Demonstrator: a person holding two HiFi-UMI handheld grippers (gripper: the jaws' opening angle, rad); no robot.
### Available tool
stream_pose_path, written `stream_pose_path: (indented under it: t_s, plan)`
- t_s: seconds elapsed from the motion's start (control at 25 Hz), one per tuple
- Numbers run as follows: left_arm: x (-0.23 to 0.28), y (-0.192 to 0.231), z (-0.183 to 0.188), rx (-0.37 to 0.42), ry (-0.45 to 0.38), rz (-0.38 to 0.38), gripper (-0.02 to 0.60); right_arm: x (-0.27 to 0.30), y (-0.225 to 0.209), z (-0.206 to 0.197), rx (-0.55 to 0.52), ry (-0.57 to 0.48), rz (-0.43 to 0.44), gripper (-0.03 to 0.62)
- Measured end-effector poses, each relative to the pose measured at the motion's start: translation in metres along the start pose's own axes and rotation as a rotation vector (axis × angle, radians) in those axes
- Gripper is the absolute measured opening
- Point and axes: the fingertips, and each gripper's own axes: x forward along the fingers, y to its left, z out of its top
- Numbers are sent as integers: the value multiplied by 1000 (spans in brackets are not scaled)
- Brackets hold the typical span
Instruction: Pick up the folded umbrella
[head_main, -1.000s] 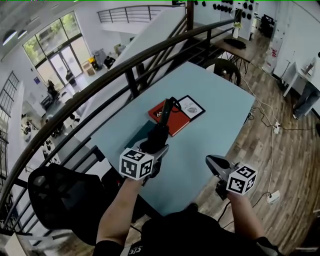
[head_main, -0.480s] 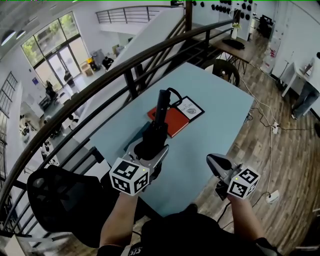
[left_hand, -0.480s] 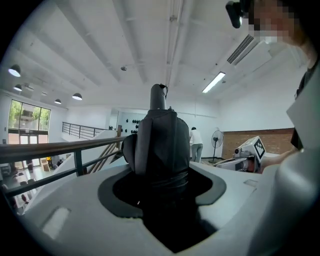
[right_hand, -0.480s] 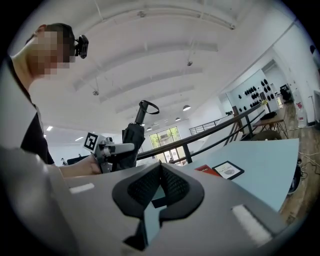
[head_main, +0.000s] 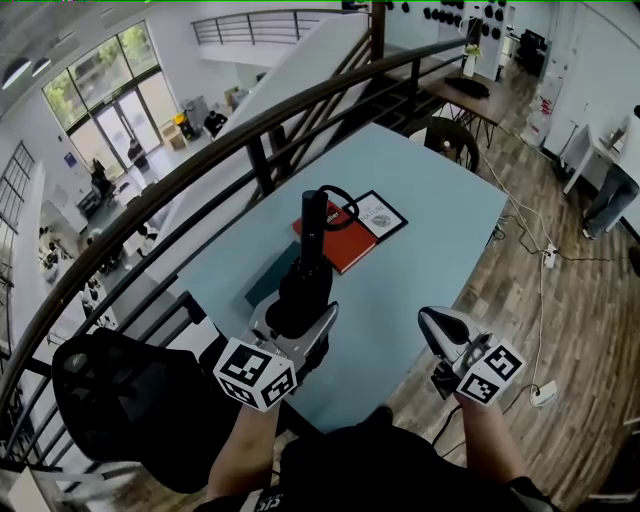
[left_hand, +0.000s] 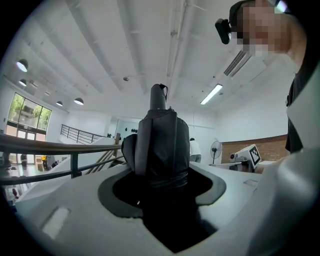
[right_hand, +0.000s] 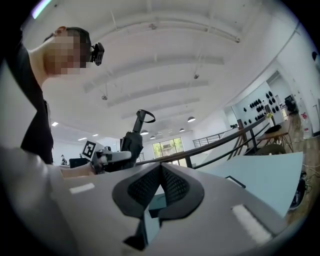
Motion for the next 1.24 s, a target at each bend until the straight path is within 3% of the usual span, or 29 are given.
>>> stream_pose_path:
  t_s: [0.4, 1.24]
  plan:
    - [3, 4, -9, -7, 38, 31, 261, -2, 5, 7, -57, -2, 8, -2]
    - [-9, 2, -12, 8, 58, 28, 261, -4, 13, 3, -39, 3, -15, -2]
